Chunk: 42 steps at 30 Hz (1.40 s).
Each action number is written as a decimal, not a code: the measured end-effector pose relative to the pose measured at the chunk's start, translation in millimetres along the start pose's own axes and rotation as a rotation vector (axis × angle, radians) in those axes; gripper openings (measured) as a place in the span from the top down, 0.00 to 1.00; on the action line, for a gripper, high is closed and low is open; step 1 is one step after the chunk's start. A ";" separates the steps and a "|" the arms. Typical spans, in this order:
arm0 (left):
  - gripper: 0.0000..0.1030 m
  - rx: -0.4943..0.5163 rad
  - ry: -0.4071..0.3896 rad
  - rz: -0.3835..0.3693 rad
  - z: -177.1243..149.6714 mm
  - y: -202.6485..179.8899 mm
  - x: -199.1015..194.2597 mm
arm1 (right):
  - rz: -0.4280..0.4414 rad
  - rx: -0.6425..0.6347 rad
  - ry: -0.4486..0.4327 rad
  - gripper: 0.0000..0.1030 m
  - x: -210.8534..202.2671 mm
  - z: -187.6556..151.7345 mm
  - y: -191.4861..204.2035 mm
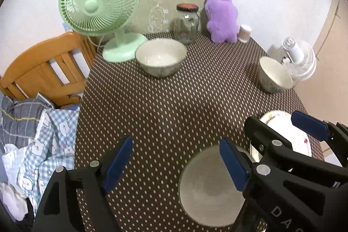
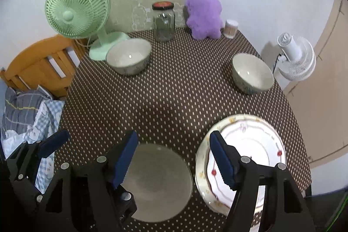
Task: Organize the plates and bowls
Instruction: 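Lower the grey bowl onto the table beside the plates and open both tools, then reach both tools to the grey bowl by the green fan and grasp its rim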
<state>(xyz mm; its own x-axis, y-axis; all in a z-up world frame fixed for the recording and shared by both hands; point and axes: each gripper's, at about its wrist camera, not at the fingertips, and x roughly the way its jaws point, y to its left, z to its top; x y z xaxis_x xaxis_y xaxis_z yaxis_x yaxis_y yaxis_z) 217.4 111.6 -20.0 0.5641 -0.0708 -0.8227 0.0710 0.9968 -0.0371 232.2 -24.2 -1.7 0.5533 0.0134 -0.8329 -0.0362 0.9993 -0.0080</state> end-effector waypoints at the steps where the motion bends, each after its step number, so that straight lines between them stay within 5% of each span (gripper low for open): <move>1: 0.19 -0.004 -0.005 0.007 3.0 -0.2 0.4 | 0.007 -0.005 -0.007 0.30 1.0 5.3 -0.1; 23: 0.19 -0.131 -0.085 0.158 83.2 -14.6 28.6 | 0.153 -0.126 -0.085 0.29 43.4 103.6 -19.1; 27: 0.19 -0.163 -0.086 0.177 93.5 -11.3 39.3 | 0.163 -0.155 -0.088 0.23 58.0 118.6 -20.4; 42: 0.22 -0.201 -0.099 0.235 120.9 7.6 77.6 | 0.287 -0.169 -0.044 0.23 110.1 157.6 -7.3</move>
<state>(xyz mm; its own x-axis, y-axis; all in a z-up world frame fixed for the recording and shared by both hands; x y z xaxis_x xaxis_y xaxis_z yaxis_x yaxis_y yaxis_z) 361.2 109.2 -15.6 0.6240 0.1691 -0.7629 -0.2288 0.9730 0.0285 424.5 -24.6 -6.2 0.5359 0.2988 -0.7896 -0.3313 0.9347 0.1288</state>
